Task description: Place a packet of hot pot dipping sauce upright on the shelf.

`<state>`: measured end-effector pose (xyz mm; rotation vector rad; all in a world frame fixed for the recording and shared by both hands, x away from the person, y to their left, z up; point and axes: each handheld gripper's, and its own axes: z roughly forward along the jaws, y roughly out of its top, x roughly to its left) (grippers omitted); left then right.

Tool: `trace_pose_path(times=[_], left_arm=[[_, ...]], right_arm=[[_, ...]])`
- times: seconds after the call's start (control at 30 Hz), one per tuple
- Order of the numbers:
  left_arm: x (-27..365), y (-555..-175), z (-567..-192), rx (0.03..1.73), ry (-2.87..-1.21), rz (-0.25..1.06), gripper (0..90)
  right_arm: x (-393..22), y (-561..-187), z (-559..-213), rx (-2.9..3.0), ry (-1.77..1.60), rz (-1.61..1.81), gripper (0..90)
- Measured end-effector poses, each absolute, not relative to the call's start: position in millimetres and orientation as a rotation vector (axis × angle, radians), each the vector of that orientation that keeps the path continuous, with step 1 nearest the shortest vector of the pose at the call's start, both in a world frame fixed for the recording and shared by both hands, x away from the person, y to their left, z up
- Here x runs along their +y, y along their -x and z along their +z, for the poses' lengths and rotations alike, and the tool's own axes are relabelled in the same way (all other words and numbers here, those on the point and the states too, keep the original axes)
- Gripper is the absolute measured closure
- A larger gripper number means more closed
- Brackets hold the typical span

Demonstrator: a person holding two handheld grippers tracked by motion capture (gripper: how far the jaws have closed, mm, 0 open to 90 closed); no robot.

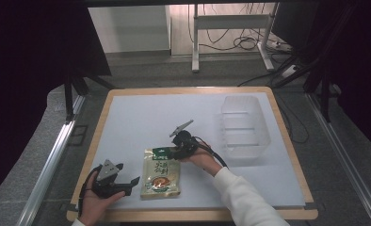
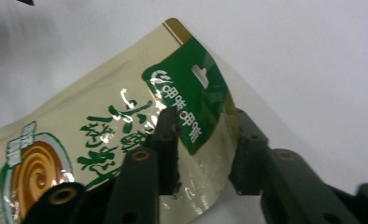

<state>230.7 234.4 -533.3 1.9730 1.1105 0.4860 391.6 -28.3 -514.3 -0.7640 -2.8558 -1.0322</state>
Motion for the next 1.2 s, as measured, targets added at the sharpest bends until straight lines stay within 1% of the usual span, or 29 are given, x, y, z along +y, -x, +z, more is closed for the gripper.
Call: trace_pose_path(times=[0.13,0.37,0.93,1.07,1.2], left_arm=[[234.3,-230.8,-533.3,1.109,-1.974,0.486,16.7],[234.5,-230.6,-532.9,1.109,-1.972,0.487,16.8],[234.6,-230.7,-532.9,1.111,-1.971,0.486,16.7],[234.8,-230.8,-532.9,1.111,-1.970,0.487,16.8],[234.6,-230.7,-533.0,1.112,-1.970,0.485,16.7]], right_arm=[[-28.0,-391.3,-513.4,-2.881,0.754,-1.029,81.1],[-28.0,-390.9,-511.2,-2.879,0.722,-1.035,87.2],[-28.3,-380.2,-488.7,-2.940,0.633,-1.079,89.0],[-30.8,-376.0,-475.4,-2.932,0.602,-1.134,89.0],[-35.2,-368.6,-454.1,-2.926,0.527,-1.232,89.1]])
